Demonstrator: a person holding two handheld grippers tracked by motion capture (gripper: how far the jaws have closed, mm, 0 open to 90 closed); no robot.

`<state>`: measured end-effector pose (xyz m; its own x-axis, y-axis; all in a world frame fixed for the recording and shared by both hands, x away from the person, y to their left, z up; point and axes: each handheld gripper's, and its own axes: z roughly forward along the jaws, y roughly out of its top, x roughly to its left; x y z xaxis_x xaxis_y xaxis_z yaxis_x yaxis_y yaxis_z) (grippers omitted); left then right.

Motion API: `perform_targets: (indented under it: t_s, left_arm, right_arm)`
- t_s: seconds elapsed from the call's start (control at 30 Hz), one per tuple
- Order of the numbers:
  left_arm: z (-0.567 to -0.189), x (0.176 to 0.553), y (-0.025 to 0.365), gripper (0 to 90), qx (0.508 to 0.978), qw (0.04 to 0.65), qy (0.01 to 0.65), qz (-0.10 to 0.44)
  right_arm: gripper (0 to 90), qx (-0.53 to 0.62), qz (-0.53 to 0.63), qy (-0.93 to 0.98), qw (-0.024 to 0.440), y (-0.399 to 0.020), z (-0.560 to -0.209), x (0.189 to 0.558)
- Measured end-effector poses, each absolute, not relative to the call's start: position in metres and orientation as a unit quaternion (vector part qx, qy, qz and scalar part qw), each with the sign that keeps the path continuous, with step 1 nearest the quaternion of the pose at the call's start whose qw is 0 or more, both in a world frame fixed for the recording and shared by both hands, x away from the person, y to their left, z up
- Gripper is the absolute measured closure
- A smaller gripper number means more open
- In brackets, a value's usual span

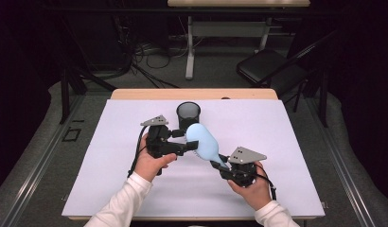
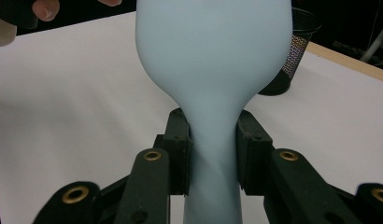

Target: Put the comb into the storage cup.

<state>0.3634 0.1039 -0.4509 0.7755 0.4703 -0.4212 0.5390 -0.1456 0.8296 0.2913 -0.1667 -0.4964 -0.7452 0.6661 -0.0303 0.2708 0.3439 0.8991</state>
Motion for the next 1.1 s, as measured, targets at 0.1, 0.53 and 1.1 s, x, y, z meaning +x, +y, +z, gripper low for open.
perform_targets:
  t_s: [0.1,0.53,1.1]
  left_arm:
    - [-0.450,0.365,0.102,12.5,0.757,0.559,0.337,-0.036]
    - [-0.451,0.372,0.095,14.7,0.748,0.562,0.346,-0.070]
    - [-0.453,0.377,0.088,16.3,0.742,0.563,0.352,-0.090]
  right_arm:
    - [69.3,0.296,0.495,0.792,0.203,-0.167,-0.496,0.291]
    - [69.3,0.296,0.498,0.789,0.206,-0.167,-0.495,0.291]
    - [69.4,0.299,0.502,0.785,0.208,-0.168,-0.495,0.291]
